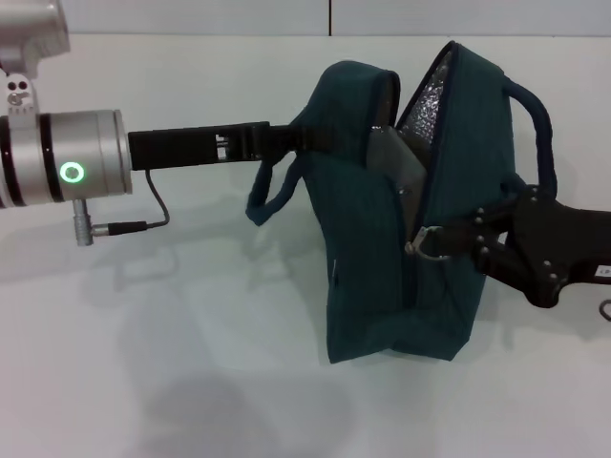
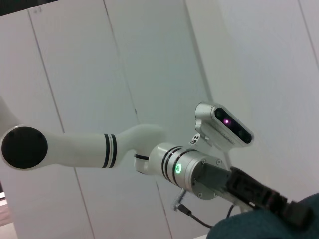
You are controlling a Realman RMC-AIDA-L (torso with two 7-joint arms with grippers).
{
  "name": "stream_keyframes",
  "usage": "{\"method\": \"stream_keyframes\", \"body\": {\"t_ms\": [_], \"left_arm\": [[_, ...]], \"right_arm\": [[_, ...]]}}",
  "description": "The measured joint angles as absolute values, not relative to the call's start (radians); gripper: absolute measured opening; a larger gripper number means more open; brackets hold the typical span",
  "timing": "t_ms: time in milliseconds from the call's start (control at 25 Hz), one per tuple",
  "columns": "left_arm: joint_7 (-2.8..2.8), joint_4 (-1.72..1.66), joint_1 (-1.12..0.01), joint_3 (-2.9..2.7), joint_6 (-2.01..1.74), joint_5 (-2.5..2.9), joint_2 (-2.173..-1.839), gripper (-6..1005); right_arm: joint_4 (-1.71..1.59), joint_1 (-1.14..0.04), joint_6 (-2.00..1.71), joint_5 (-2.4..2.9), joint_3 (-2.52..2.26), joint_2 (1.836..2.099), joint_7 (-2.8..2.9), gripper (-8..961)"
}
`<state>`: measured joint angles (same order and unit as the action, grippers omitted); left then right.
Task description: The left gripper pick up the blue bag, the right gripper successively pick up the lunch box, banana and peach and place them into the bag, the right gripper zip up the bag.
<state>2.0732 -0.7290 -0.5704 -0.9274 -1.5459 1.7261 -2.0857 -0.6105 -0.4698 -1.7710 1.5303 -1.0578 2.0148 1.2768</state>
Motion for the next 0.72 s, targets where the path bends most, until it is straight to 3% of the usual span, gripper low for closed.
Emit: {"method": "stream_keyframes", "body": {"t_ms": [160, 520, 720], "left_arm": [[1.955, -0.687, -0.552, -0.922, -1.547, 1.652, -2.083, 131], [1.820, -0.682, -0.445, -0.918, -1.586, 1.497, -2.066, 367], [1.700, -0.660, -0.360, -0.918, -1.668, 1.478, -2.073, 514]], "right_arm": [[-0.584, -0.490, -1.746, 1.549, -1.062, 2.012, 1.288, 14], [-0.612, -0.506, -1.738, 1.622, -1.052, 1.984, 1.402, 14], [-0.643, -0.515, -1.747, 1.605, -1.048, 1.990, 1.400, 14]]}}
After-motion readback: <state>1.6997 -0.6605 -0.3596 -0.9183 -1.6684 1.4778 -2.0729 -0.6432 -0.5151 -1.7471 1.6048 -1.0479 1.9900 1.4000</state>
